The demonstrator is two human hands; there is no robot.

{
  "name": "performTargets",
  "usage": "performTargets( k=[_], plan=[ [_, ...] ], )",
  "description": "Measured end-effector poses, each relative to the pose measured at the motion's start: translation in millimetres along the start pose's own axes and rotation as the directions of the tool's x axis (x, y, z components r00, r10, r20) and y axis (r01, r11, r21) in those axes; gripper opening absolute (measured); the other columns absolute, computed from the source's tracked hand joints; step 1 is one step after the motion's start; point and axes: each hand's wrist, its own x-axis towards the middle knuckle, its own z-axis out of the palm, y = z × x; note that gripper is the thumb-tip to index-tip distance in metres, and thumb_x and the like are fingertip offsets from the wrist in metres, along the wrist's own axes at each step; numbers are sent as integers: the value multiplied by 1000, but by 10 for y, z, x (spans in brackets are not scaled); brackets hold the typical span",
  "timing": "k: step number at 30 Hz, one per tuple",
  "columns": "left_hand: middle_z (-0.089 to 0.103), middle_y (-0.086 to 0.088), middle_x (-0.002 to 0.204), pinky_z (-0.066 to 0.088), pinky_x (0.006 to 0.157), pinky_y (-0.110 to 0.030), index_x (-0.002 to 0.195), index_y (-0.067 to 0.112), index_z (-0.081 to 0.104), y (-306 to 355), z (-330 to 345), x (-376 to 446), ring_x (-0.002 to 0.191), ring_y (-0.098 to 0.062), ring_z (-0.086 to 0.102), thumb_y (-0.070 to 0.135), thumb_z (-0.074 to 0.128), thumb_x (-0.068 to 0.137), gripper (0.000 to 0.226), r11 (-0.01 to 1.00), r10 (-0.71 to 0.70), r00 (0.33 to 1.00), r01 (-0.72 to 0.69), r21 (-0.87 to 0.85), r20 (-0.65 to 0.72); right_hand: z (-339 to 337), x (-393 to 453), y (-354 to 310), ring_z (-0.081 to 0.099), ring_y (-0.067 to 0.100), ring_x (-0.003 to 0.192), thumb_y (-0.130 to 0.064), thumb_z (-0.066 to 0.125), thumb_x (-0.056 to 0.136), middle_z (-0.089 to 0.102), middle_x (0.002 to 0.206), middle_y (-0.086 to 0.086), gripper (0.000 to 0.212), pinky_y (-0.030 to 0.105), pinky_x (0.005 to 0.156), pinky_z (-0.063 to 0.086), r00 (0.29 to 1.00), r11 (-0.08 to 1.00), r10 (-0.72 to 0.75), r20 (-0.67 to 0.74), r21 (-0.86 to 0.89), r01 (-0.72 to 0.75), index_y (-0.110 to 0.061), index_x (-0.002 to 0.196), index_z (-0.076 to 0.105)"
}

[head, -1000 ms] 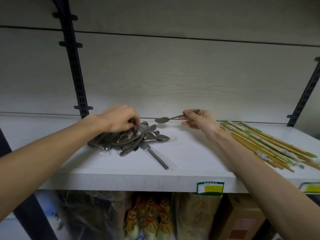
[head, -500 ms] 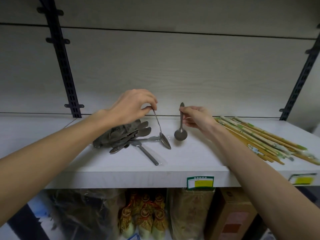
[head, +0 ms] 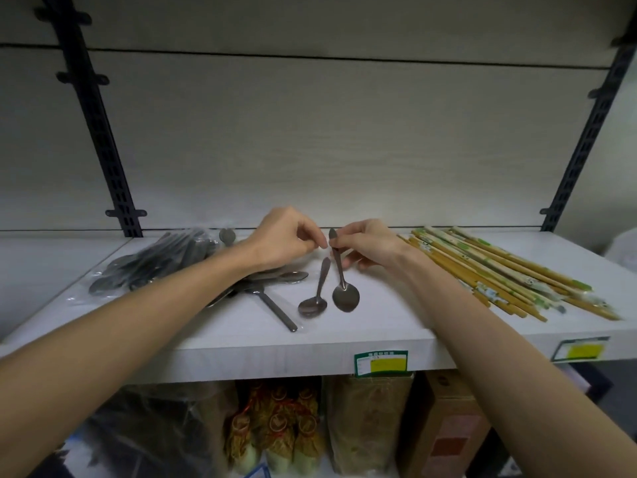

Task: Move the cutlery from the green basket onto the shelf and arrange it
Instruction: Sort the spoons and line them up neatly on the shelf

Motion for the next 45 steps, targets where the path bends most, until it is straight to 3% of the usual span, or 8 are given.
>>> performTargets(
  k=[3,8,15,19,25,33,38,45],
  plan=[
    [77,10,91,56,93,-37,88,28,81,2,-42,-17,90,-3,71,13,70,82,20,999,-28,999,27,27,27,-4,-3,-10,69,15,56,-17,71,91,77,77,1,12,25,47,39,1000,1000,14,-3,-3,-14,-9,100,70],
    [68,18,119,45,108,-35,111,34,74,-11,-140,-149,115,4,59,40,77,85,27,998,-24,962,5,69,273,-49,-3,-20,64,17,54,-15,66,92,76,74,3,16,25,42,40,998,997,48,-35,64,-45,-2,99,71],
    [23,17,164,27,119,-40,146,46,43,-2,-22,-300,149,-9,25,62,52,94,55,921,30,923,-174,348,382,-111,2,4,58,16,49,-18,68,90,74,67,-1,12,25,43,38,990,991,101,-97,94,-92,-6,93,70],
    [24,17,164,22,121,-42,147,46,42,110,35,-269,151,-9,21,59,41,100,49,900,-6,892,-192,392,451,-137,6,4,58,14,47,-18,67,90,74,69,-1,14,25,44,37,987,988,111,-112,115,-98,-6,95,69],
    [53,8,144,38,108,-44,144,29,50,161,118,-273,132,-17,48,54,35,104,50,868,40,910,-236,438,412,-122,-44,9,56,17,49,-14,68,89,75,75,6,9,25,41,37,982,982,142,-122,146,-124,-5,89,68],
    [55,6,134,37,106,-43,140,32,54,75,92,-244,129,-18,45,46,35,106,42,909,-9,926,-150,388,378,-32,-47,12,61,15,53,-17,72,89,77,82,7,17,24,42,39,997,995,63,-45,85,-59,-4,100,72],
    [49,2,147,32,113,-40,147,20,47,42,-63,-247,139,-18,39,48,41,104,52,890,-69,947,-83,448,314,50,-36,-33,61,14,50,-17,74,88,79,89,9,18,24,43,39,997,998,43,-66,49,-40,-3,99,73],
    [56,8,133,44,101,-42,130,29,63,-193,-560,-335,122,-16,54,49,50,99,38,865,-104,971,-18,502,215,81,12,-2,59,9,48,-19,84,81,75,88,5,28,19,46,44,994,998,40,-100,-49,-45,-11,105,71]
  ],
)
